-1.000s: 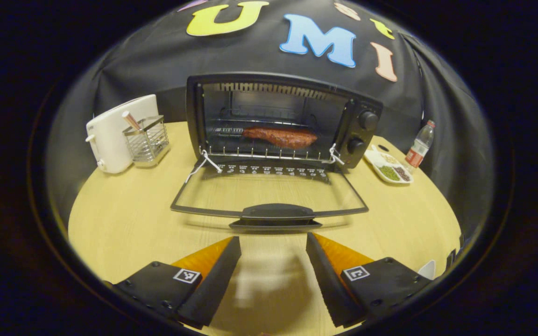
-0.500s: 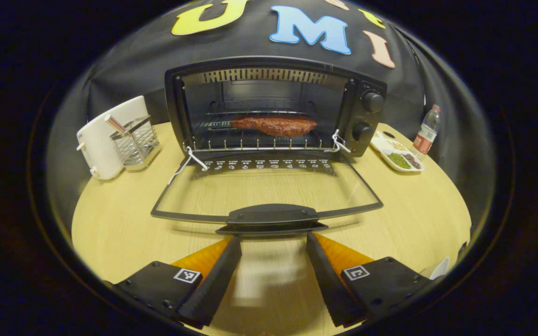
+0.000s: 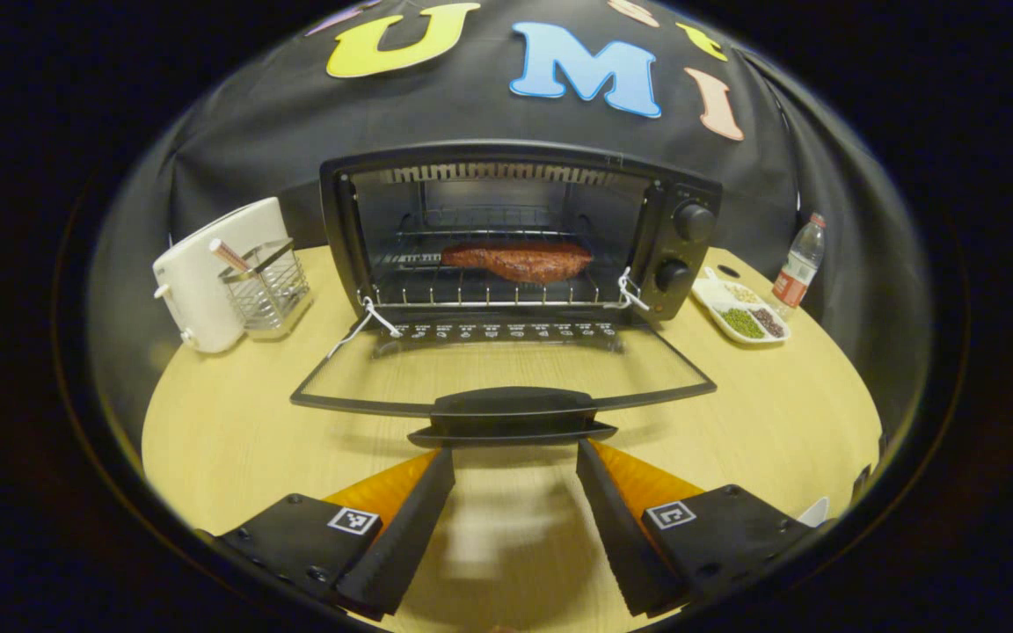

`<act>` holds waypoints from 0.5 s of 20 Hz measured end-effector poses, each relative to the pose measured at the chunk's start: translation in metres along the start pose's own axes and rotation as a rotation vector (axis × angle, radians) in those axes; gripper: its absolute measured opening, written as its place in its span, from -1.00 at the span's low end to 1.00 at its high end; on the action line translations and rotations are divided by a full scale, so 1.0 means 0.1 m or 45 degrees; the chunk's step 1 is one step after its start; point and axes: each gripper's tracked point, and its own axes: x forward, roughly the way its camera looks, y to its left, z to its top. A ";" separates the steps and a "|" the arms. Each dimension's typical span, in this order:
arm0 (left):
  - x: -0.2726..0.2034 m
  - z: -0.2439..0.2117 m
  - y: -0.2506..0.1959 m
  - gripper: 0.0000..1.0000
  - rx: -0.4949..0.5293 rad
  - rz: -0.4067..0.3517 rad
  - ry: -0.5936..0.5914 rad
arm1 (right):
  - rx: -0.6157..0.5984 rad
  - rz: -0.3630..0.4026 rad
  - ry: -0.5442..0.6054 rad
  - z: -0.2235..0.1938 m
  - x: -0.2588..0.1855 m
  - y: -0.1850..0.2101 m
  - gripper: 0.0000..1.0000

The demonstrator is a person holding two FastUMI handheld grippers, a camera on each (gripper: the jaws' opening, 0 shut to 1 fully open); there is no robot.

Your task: Open the electric oven with the left hand, put the food in, and close the electric oven.

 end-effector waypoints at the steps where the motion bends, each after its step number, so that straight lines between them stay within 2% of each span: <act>1: -0.03 0.04 0.00 0.89 -0.008 0.000 -0.013 | -0.004 0.004 0.000 -0.01 0.00 0.01 0.95; 2: -0.06 0.09 0.00 0.97 -0.010 0.000 -0.027 | -0.005 0.010 0.000 -0.01 0.01 0.02 0.95; 4: -0.13 0.16 0.00 0.97 -0.005 0.003 -0.060 | -0.002 0.020 0.001 -0.02 0.01 0.04 0.95; 5: -0.15 0.18 0.01 0.89 0.005 0.005 -0.078 | -0.002 0.024 0.002 -0.02 0.01 0.04 0.95; 8: -0.23 0.33 0.00 0.89 0.051 0.010 -0.150 | -0.008 0.019 -0.003 -0.02 0.02 0.03 0.95; 9: -0.25 0.40 -0.01 0.97 0.074 0.012 -0.181 | -0.004 0.017 0.000 -0.02 0.01 0.03 0.95; 10: -0.26 0.47 -0.02 0.82 0.100 0.015 -0.212 | 0.001 0.016 0.002 -0.03 0.02 0.03 0.95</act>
